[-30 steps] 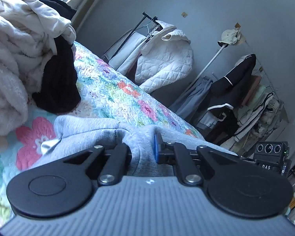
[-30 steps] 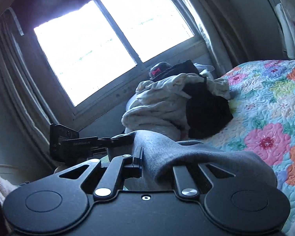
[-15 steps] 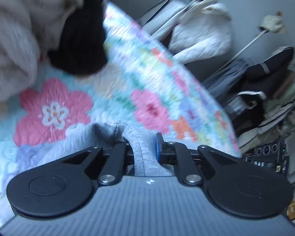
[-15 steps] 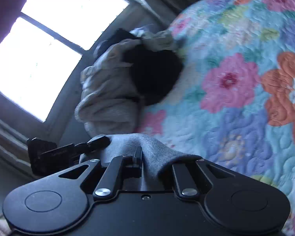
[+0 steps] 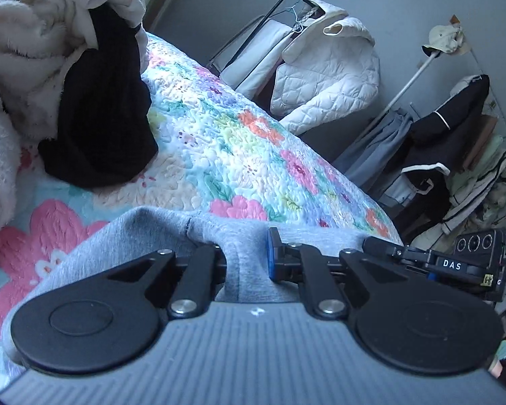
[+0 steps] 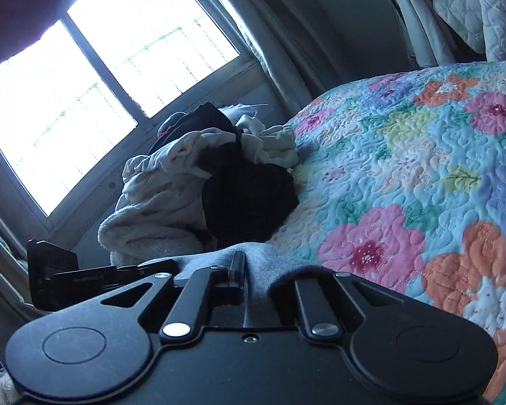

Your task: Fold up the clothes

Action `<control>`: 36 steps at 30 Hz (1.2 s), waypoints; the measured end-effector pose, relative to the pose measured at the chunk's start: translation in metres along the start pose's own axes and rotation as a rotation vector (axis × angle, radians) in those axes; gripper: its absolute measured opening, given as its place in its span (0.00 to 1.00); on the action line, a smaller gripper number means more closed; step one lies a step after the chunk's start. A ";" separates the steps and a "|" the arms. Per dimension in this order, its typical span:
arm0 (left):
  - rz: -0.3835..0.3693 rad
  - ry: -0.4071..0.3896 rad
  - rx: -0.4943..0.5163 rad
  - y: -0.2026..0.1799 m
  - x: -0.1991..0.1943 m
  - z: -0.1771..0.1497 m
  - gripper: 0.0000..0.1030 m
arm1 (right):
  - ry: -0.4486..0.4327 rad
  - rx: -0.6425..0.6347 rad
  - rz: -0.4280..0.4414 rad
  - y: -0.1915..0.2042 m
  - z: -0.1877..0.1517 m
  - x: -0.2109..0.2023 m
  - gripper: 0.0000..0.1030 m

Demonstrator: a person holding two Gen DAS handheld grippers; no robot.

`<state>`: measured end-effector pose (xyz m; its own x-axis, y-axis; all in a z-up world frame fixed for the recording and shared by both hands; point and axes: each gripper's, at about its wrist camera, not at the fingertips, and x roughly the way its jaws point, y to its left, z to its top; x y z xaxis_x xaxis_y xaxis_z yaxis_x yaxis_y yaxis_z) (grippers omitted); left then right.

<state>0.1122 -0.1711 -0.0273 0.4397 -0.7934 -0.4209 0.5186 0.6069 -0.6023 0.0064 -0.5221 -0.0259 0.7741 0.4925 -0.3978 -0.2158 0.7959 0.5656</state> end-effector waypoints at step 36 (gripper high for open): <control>0.319 0.217 0.013 0.008 -0.051 -0.109 0.27 | 0.333 -0.089 -0.399 0.052 -0.155 -0.001 0.48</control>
<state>0.0141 -0.1310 -0.0849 0.4159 -0.5553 -0.7202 0.3909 0.8242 -0.4098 -0.0980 -0.4265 -0.1074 0.5783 0.2185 -0.7860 -0.0040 0.9642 0.2651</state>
